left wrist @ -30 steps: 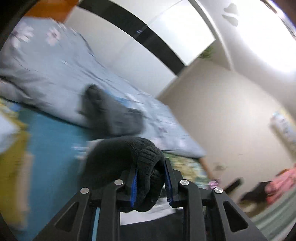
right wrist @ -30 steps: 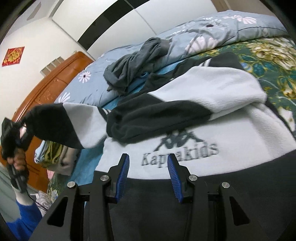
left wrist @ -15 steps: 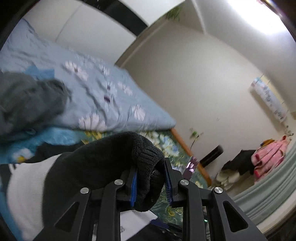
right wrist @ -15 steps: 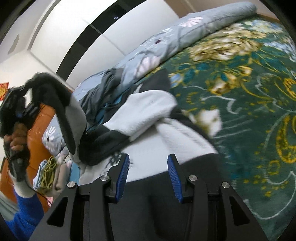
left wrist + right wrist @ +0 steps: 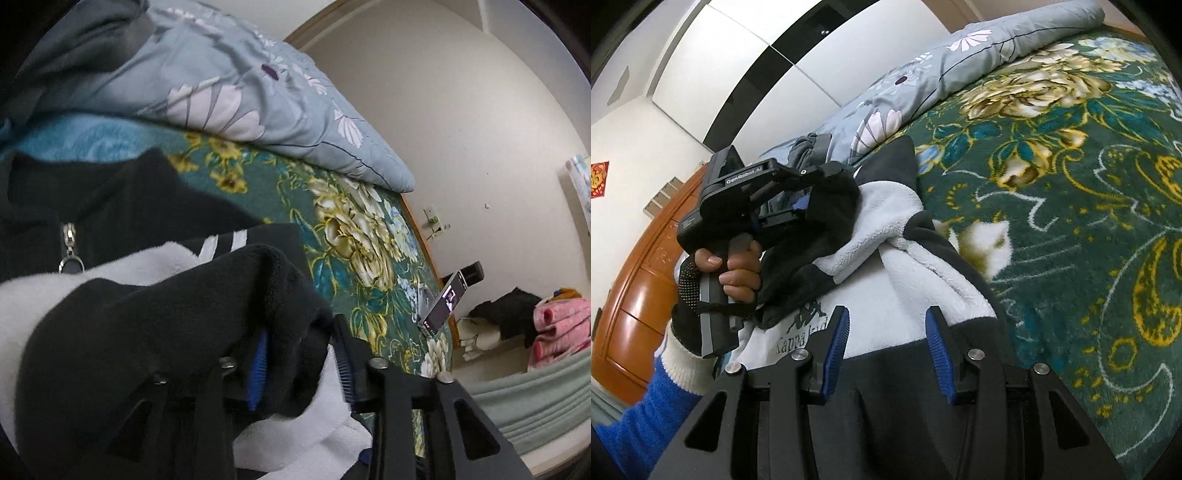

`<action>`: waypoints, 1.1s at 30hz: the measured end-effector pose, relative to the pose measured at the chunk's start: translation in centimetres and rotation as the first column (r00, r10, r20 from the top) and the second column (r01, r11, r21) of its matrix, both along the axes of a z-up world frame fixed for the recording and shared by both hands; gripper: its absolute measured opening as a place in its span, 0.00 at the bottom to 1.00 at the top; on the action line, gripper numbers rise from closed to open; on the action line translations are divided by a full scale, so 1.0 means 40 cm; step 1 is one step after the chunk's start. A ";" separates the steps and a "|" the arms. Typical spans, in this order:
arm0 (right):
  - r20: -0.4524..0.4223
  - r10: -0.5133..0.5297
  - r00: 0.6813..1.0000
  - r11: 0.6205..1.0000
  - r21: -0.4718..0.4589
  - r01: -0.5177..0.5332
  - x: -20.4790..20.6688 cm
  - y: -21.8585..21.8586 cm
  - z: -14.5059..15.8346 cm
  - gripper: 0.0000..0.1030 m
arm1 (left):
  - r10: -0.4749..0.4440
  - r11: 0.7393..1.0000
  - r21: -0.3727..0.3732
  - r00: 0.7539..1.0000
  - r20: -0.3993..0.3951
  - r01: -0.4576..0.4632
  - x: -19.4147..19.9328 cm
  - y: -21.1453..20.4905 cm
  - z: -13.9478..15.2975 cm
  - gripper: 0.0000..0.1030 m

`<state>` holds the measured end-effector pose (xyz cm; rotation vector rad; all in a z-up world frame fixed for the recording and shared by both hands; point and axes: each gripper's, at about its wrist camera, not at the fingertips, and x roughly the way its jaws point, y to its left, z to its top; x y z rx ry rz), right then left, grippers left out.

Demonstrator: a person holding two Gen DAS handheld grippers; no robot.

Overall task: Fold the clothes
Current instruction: 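Fold the sleeve with the left tool across the jacket and release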

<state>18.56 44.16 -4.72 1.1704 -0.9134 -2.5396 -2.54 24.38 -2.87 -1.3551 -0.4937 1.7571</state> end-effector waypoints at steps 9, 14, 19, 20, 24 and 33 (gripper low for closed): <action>-0.015 0.027 1.000 0.999 0.029 -0.026 -0.049 -0.042 0.035 0.43 | -0.004 1.000 -0.010 0.964 -0.266 0.002 0.091 -0.188 0.178 0.62; -0.034 0.036 0.999 0.999 0.040 -0.035 -0.132 -0.081 0.061 0.43 | 0.051 0.925 -0.271 0.797 -0.601 -0.264 0.228 -0.404 0.200 0.69; 0.005 -0.013 1.000 1.000 -0.015 0.013 -0.233 -0.078 0.041 0.43 | -0.020 0.814 -0.460 0.775 -0.631 -0.354 0.298 -0.497 0.079 0.70; 0.014 -0.024 1.000 0.999 -0.029 0.024 -0.247 -0.076 0.037 0.45 | -0.020 0.798 -0.480 0.780 -0.626 -0.364 0.299 -0.502 0.057 0.70; 0.048 -0.067 0.997 0.994 -0.078 0.071 -0.301 -0.072 0.023 0.51 | 0.039 0.782 -0.475 0.792 -0.609 -0.404 0.282 -0.524 -0.006 0.70; 0.076 -0.067 0.995 0.993 -0.088 0.073 -0.382 -0.096 0.024 0.40 | 0.181 0.790 -0.378 0.773 -0.607 -0.482 0.271 -0.557 -0.046 0.76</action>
